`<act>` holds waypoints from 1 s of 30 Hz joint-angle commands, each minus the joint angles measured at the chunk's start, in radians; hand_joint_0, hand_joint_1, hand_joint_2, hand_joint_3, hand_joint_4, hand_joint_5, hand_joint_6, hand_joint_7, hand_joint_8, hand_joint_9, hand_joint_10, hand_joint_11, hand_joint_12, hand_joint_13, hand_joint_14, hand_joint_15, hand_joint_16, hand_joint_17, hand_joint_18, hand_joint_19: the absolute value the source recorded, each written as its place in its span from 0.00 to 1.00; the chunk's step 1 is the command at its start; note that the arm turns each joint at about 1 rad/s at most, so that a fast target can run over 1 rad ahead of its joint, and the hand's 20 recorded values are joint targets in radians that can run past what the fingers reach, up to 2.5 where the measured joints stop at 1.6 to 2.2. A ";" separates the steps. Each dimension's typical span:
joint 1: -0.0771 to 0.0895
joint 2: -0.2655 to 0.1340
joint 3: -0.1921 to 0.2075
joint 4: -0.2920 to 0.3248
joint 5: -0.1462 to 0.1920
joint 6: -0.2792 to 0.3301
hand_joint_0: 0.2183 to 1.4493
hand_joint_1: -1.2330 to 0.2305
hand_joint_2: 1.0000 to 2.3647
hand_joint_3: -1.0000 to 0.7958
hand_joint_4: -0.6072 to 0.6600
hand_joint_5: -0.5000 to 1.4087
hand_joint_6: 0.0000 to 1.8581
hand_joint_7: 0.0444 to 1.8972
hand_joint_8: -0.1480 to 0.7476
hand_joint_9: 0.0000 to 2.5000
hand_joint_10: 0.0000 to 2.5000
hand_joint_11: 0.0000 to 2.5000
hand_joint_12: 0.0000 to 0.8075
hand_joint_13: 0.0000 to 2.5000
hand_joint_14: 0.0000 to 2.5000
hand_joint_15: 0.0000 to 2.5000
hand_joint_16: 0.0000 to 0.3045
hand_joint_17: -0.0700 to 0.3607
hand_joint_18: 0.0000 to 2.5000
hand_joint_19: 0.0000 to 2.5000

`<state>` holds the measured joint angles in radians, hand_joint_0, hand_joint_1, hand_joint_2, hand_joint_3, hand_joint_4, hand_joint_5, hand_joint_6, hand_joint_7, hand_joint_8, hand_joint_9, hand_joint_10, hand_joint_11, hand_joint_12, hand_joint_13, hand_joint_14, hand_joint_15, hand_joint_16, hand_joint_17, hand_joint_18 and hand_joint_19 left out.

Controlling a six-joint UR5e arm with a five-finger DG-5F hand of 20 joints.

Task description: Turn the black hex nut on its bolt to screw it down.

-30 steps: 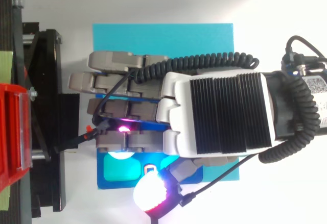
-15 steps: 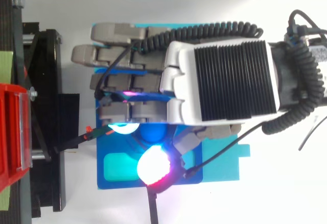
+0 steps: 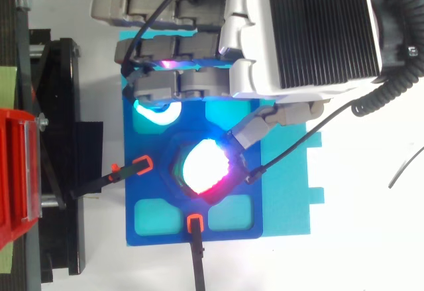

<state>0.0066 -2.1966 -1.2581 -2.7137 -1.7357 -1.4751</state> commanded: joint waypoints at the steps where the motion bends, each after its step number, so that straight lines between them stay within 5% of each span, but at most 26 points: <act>1: 0.010 0.000 0.000 0.015 -0.002 -0.001 0.20 0.63 0.00 0.28 0.62 0.23 0.27 0.62 0.41 0.27 0.00 0.05 0.40 0.11 0.00 0.00 0.14 0.39 0.04 0.05; 16: 0.090 0.000 0.000 0.017 0.008 -0.014 0.21 0.65 0.00 0.28 0.58 0.23 0.27 0.40 0.36 0.27 0.00 0.00 0.36 0.10 0.00 0.00 0.15 0.39 0.04 0.04; 25: 0.119 -0.002 0.000 -0.041 0.031 -0.014 0.21 0.67 0.00 0.28 0.56 0.24 0.27 0.46 0.35 0.27 0.00 0.00 0.36 0.10 0.00 0.00 0.15 0.39 0.03 0.04; 30: 0.122 -0.002 0.000 -0.051 0.031 -0.014 0.21 0.67 0.00 0.28 0.57 0.25 0.27 0.51 0.35 0.27 0.00 0.00 0.36 0.10 0.00 0.00 0.14 0.39 0.03 0.04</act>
<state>0.1259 -2.1975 -1.2580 -2.7562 -1.7048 -1.4895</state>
